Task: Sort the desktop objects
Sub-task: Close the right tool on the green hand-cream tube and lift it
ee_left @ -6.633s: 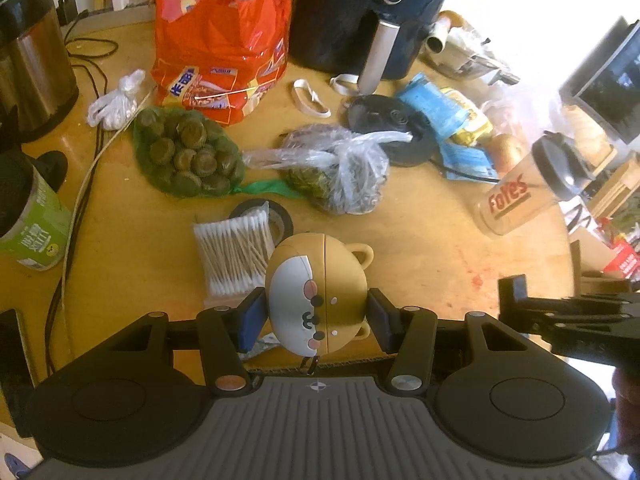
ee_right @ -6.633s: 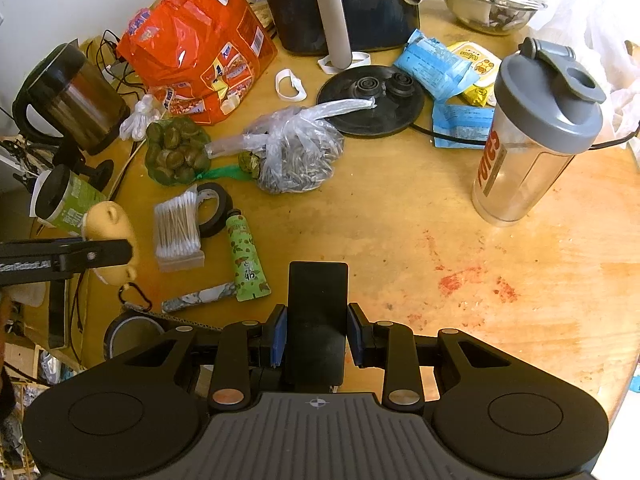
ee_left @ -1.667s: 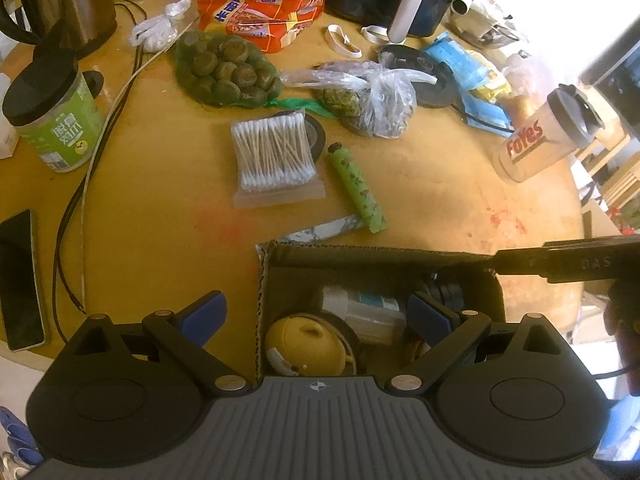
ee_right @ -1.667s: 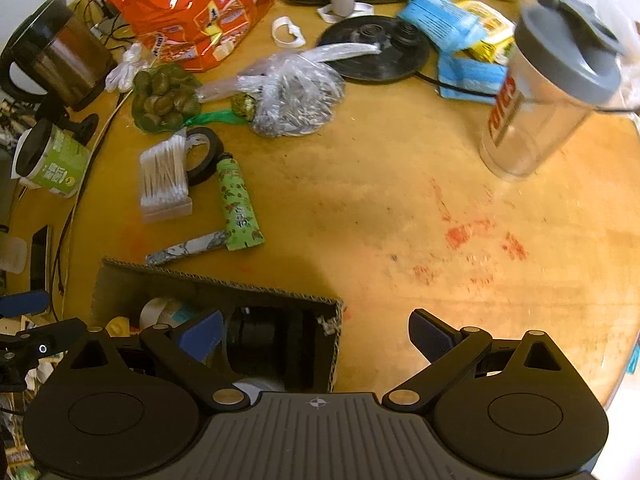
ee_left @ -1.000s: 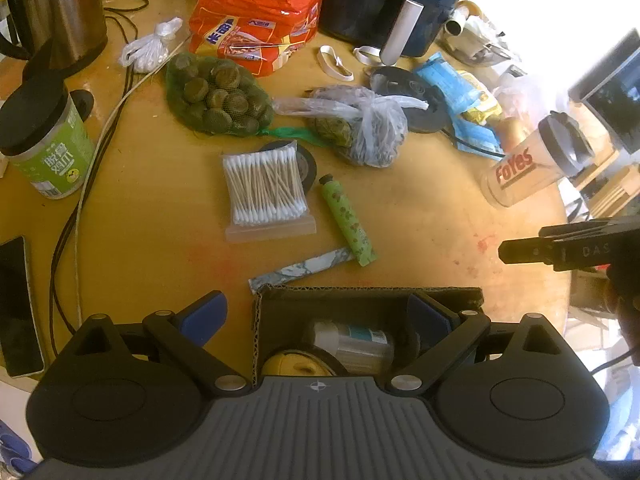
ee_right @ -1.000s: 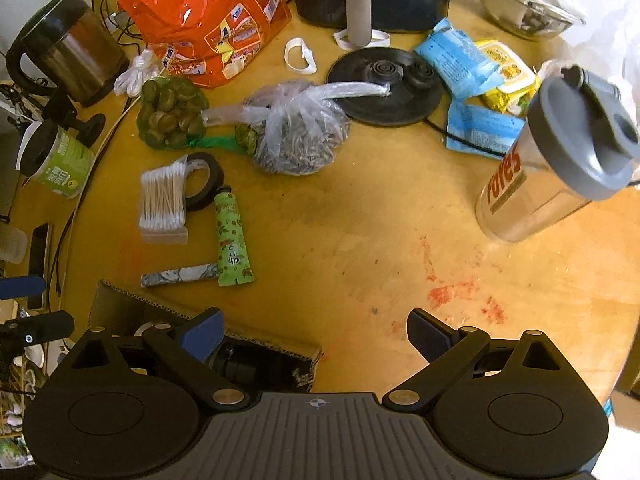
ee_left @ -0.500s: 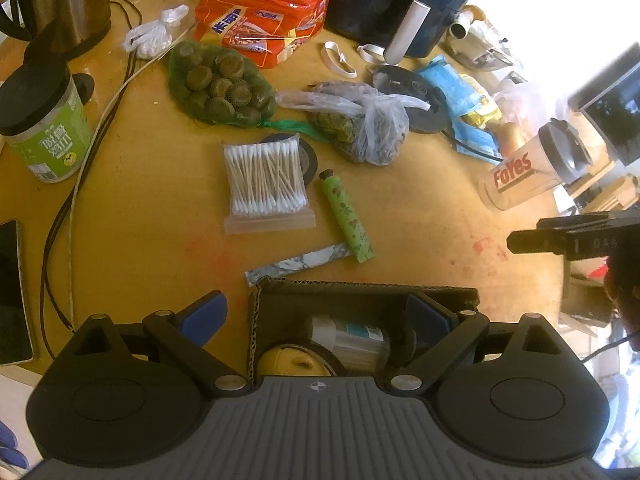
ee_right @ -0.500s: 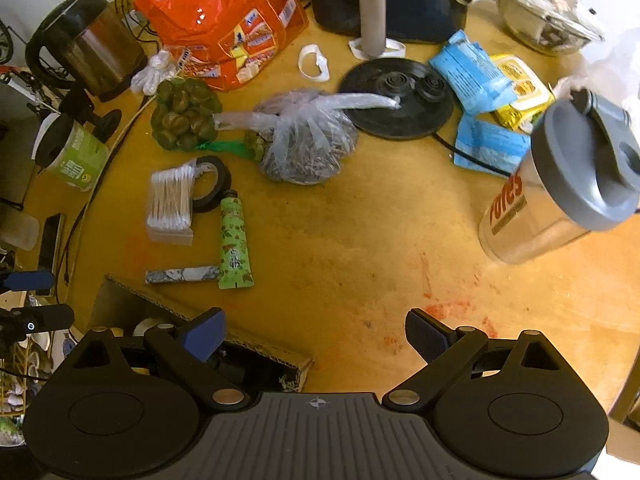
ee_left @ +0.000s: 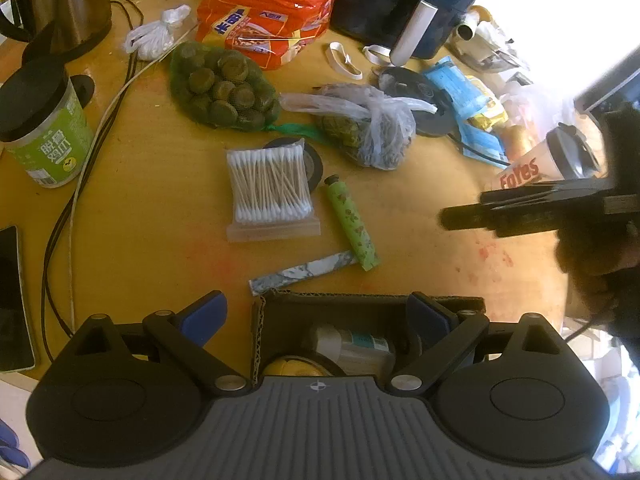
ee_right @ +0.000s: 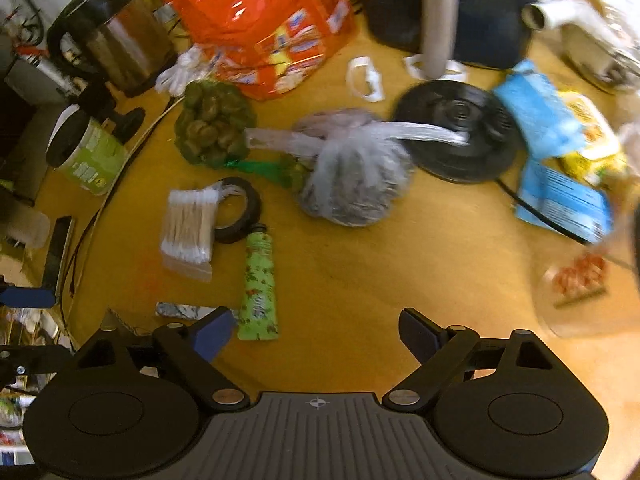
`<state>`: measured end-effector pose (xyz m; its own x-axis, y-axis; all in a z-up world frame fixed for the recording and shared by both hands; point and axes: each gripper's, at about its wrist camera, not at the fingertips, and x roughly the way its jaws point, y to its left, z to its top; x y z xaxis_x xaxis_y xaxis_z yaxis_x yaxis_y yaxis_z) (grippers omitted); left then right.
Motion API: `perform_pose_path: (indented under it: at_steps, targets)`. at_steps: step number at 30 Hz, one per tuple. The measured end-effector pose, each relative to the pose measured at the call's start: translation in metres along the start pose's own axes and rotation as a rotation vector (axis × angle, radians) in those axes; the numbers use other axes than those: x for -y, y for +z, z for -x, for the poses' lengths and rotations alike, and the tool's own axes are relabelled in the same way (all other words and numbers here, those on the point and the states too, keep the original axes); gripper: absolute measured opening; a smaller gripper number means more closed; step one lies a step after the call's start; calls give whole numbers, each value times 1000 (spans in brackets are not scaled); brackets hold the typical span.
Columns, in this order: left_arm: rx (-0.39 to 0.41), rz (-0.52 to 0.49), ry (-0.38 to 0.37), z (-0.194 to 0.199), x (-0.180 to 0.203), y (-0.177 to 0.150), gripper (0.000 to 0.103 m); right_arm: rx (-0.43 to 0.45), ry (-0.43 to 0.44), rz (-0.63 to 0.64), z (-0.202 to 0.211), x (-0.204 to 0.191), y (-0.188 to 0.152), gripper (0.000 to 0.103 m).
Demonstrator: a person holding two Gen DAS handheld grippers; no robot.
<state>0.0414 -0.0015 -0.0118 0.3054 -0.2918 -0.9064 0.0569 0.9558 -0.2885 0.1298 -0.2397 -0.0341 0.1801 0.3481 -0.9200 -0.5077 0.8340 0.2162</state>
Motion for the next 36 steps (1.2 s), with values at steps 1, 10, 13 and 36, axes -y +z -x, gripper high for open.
perform_pose_path:
  at_steps: [1,10,13,36]
  targets:
    - [-1,3,0,-1,-1,0,98,-2,14,17,-7,-3,2,89]
    - [-21,30,2,-6,-8,-6,98,-65,106,107,-73,-24,8,72]
    - [-25,35,0,-6,-10,-7,98,-97,111,97,-96,-25,11,60]
    - [10,17,-62,-2,-5,-1,98,-53,4,219,-83,-32,6,31]
